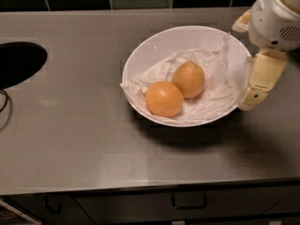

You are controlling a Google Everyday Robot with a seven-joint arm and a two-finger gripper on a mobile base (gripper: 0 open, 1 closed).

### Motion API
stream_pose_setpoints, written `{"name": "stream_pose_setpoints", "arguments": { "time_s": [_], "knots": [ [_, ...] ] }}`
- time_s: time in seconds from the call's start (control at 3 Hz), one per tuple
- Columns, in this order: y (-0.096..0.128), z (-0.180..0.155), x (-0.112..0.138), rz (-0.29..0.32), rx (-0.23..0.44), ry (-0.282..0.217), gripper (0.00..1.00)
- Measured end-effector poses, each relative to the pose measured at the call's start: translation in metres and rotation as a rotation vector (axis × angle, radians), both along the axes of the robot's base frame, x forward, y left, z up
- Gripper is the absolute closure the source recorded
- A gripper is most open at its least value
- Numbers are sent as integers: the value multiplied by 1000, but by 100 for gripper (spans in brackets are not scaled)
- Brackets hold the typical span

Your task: Pick orange from white bowl

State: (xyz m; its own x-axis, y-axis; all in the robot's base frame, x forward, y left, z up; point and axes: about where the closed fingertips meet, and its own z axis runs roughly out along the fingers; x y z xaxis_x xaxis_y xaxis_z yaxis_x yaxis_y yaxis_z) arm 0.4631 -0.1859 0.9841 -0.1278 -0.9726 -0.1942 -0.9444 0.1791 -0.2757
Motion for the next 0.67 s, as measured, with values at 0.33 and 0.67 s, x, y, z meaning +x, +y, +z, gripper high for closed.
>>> {"name": "stream_pose_setpoints", "arguments": {
  "time_s": [0.33, 0.67],
  "knots": [
    [31, 5, 22, 93, -16, -12, 0],
    [57, 8, 35, 169, -13, -16, 0]
  ]
}}
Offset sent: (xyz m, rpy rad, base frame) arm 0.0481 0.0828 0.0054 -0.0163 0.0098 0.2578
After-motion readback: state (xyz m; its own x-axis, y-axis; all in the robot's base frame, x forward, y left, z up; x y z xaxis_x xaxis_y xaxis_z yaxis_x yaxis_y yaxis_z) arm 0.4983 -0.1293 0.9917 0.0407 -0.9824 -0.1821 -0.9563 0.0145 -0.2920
